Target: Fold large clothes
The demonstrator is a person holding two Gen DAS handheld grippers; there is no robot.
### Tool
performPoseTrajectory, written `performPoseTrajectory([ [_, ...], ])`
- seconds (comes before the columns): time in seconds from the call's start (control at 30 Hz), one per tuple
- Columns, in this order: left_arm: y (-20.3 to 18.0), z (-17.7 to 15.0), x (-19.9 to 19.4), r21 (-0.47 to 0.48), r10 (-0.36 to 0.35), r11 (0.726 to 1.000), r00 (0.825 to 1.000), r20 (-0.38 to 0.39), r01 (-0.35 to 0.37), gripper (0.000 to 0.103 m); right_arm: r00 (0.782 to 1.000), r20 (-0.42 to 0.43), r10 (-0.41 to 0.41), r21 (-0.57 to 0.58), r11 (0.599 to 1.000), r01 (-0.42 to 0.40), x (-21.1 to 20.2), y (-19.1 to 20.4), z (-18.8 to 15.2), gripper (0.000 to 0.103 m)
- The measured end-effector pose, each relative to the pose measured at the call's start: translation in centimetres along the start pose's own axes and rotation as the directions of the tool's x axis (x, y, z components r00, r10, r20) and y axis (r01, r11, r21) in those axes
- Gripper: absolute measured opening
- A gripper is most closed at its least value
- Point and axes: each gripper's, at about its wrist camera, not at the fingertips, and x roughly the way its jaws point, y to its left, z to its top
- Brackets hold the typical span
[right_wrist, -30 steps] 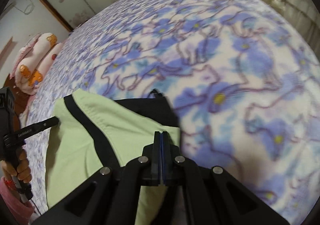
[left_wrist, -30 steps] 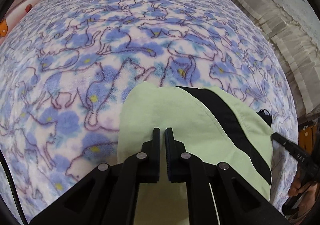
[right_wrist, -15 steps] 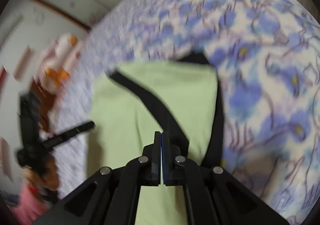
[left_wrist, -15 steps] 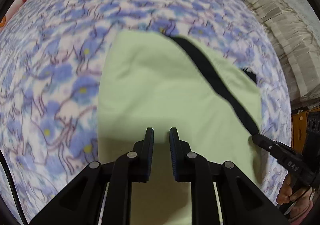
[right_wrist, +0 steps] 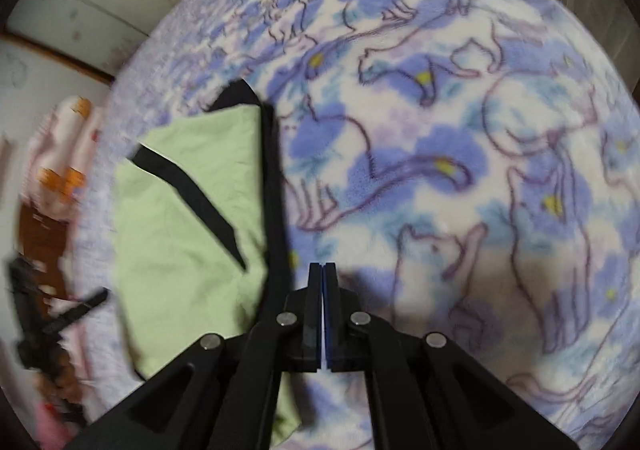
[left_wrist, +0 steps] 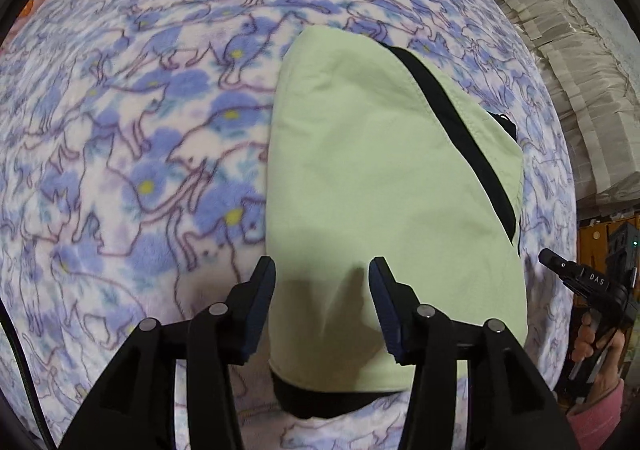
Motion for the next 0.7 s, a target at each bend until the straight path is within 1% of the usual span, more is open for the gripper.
performPoseTrajectory([
  [0.07,1.1,-0.4,0.3,-0.017,-0.035,0.999,0.999,-0.033,0.035,0.048,0.996,-0.023,0.091,0.055,0.994,-0.089,0.0,-1.1,-0.2,0.002],
  [0.1,1.6,-0.7,0.6,-0.027,-0.058,0.998,0.997,-0.056,0.057,0.049,0.994,-0.029,0.109,0.065,0.992,-0.107,0.1,-1.1,0.1,0.005],
  [0.13,2.1,-0.9,0.8,-0.035,-0.075,0.997,0.995,-0.069,0.073,0.051,0.989,-0.049,0.140,0.079,0.988,-0.136,0.4,-1.3,-0.1,0.013],
  [0.17,2.6,-1.1,1.0,-0.042,-0.091,0.995,0.993,-0.076,0.088,0.053,0.985,-0.063,0.162,0.085,0.984,-0.157,0.6,-1.5,-0.6,0.027],
  [0.2,3.0,-1.4,1.3,-0.046,-0.110,0.993,0.990,-0.089,0.106,0.058,0.980,-0.080,0.182,0.091,0.980,-0.175,0.6,-1.5,-0.7,0.034],
  [0.23,3.3,-1.6,1.6,-0.047,-0.124,0.992,0.987,-0.105,0.120,0.062,0.974,-0.103,0.201,0.094,0.977,-0.192,0.9,-1.4,-1.2,0.042],
  [0.27,3.6,-1.9,2.0,-0.047,-0.140,0.990,0.982,-0.127,0.135,0.063,0.968,-0.127,0.215,0.095,0.974,-0.204,1.2,-1.3,-1.5,0.047],
  [0.33,3.8,-2.6,2.8,-0.040,-0.143,0.990,0.974,-0.174,0.138,0.066,0.955,-0.177,0.236,0.101,0.970,-0.221,2.3,-1.0,-1.9,0.049],
  [0.37,3.9,-2.9,3.3,-0.037,-0.145,0.989,0.970,-0.196,0.141,0.068,0.945,-0.209,0.250,0.110,0.967,-0.231,2.9,-0.9,-2.2,0.053],
  [0.4,4.0,-3.1,3.6,-0.037,-0.151,0.989,0.966,-0.209,0.146,0.073,0.937,-0.233,0.261,0.119,0.964,-0.239,3.5,-0.9,-2.6,0.056],
  [0.43,4.2,-3.3,4.1,-0.039,-0.164,0.986,0.960,-0.228,0.159,0.074,0.930,-0.254,0.267,0.124,0.962,-0.242,4.0,-0.9,-2.8,0.064],
  [0.5,4.3,-3.4,4.7,-0.048,-0.184,0.983,0.951,-0.250,0.178,0.075,0.918,-0.278,0.283,0.136,0.958,-0.254,5.0,-0.9,-3.2,0.066],
  [0.63,4.6,-3.5,6.0,-0.076,-0.254,0.967,0.925,-0.282,0.242,0.076,0.896,-0.297,0.329,0.184,0.941,-0.285,6.4,-1.1,-3.5,0.070],
  [0.7,4.4,-3.4,6.5,-0.077,-0.268,0.963,0.918,-0.293,0.257,0.077,0.885,-0.310,0.348,0.195,0.934,-0.299,6.8,-1.1,-3.6,0.071],
])
